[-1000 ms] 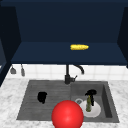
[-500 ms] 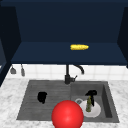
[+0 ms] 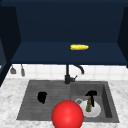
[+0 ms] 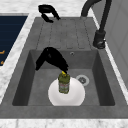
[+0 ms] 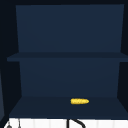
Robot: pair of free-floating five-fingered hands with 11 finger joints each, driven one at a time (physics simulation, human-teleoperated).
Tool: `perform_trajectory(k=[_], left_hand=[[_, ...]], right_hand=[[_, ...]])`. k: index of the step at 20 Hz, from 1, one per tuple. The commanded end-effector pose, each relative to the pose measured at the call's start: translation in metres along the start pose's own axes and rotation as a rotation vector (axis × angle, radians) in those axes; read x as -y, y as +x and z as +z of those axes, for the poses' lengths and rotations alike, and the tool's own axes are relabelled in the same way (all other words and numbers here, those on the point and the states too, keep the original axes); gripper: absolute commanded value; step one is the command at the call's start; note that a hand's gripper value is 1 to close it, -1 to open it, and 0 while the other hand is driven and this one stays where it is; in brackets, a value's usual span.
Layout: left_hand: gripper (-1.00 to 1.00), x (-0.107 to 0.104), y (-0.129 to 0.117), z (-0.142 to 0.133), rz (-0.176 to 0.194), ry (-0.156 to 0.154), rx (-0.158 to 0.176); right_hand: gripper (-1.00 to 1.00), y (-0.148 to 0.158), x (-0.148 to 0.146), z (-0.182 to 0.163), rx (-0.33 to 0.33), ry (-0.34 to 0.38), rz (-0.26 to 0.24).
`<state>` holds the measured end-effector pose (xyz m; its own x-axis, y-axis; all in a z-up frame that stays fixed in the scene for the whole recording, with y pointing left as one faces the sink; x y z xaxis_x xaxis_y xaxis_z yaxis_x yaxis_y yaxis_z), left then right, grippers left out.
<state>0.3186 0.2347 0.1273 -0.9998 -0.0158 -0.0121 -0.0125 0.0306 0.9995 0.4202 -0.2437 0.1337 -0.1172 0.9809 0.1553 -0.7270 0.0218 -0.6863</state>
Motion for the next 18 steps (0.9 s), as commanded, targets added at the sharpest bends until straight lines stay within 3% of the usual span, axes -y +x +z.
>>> perform_trajectory(k=[1, 18], left_hand=[[0.00, 0.000, 0.000, 0.000, 0.000, 0.000, 0.000], [0.00, 0.000, 0.000, 0.000, 0.000, 0.000, 0.000]], right_hand=[[-1.00, -0.003, 0.004, -0.003, 0.000, 0.003, -0.001], [-1.00, -0.019, 0.008, -0.031, 0.009, 0.016, 0.000]])
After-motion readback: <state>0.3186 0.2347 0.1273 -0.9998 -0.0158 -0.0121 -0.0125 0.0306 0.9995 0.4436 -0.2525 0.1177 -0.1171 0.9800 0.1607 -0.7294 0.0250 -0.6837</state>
